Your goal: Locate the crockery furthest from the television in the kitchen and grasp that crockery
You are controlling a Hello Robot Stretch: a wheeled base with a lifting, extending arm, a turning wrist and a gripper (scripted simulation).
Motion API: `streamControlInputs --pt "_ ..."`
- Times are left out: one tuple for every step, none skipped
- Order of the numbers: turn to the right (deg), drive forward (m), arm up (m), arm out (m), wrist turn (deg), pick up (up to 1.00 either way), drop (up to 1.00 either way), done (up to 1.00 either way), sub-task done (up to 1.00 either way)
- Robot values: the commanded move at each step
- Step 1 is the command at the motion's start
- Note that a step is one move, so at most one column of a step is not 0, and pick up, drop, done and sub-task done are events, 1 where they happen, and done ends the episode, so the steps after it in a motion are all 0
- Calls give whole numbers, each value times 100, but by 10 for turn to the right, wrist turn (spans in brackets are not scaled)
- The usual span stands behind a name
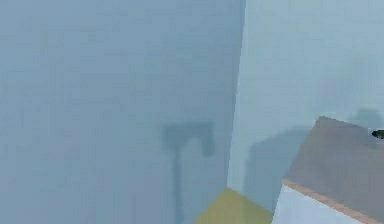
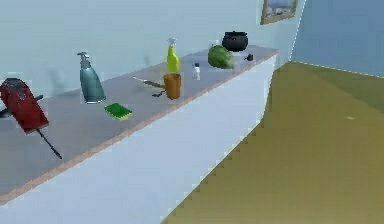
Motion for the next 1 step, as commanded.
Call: streamControlInputs --pt "450 0 0 0 0 0 0 0 0"
